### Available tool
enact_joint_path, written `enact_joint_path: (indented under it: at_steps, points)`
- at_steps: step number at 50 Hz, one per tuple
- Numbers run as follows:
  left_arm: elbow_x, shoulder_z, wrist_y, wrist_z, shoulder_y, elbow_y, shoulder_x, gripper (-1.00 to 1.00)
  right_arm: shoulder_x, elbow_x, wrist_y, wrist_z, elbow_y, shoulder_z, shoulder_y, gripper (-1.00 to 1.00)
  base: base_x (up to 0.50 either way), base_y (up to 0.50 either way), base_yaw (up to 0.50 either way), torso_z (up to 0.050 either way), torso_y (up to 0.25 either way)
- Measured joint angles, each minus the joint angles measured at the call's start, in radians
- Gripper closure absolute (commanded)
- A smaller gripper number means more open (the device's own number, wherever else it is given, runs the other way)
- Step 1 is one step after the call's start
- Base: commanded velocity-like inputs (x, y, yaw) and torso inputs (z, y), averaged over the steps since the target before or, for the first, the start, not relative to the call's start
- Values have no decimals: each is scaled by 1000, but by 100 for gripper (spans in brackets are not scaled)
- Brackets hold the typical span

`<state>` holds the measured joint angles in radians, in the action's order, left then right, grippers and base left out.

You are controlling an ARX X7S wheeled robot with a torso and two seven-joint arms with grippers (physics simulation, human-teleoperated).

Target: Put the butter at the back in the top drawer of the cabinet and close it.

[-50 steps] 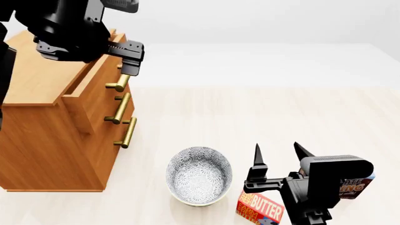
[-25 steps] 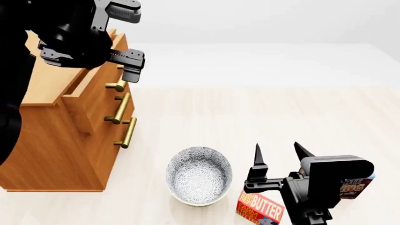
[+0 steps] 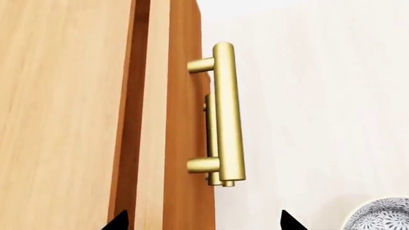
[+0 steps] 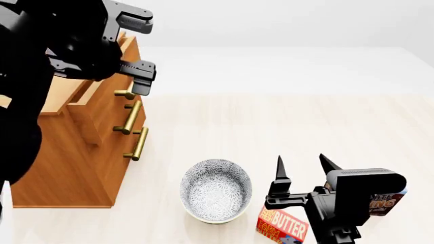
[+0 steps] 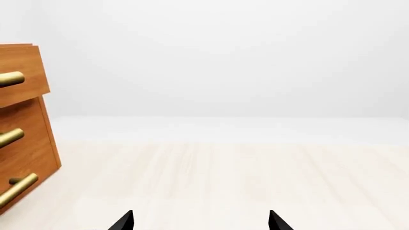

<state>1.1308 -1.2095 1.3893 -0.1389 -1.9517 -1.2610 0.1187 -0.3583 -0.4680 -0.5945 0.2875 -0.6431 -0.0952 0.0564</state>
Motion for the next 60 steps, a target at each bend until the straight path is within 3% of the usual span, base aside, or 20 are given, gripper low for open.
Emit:
enact_joint_path:
  at_steps: [18, 31, 45, 60]
  points:
    - [-128, 54, -2, 63, 30, -38, -23, -100, -5, -5, 4, 6, -1, -3, 0, -100, 0, 0, 0, 0, 0]
    - [-341, 210, 18, 129, 59, -43, -37, -100, -9, -9, 6, 12, -4, -4, -2, -100, 0, 0, 0, 0, 0]
    - [-638, 401, 53, 276, 67, -40, -51, -100, -13, -12, 8, 16, -4, -6, -2, -100, 0, 0, 0, 0, 0]
    - [-812, 503, 77, 430, 62, -37, -70, -100, -18, -18, 10, 20, -2, -8, 0, -100, 0, 0, 0, 0, 0]
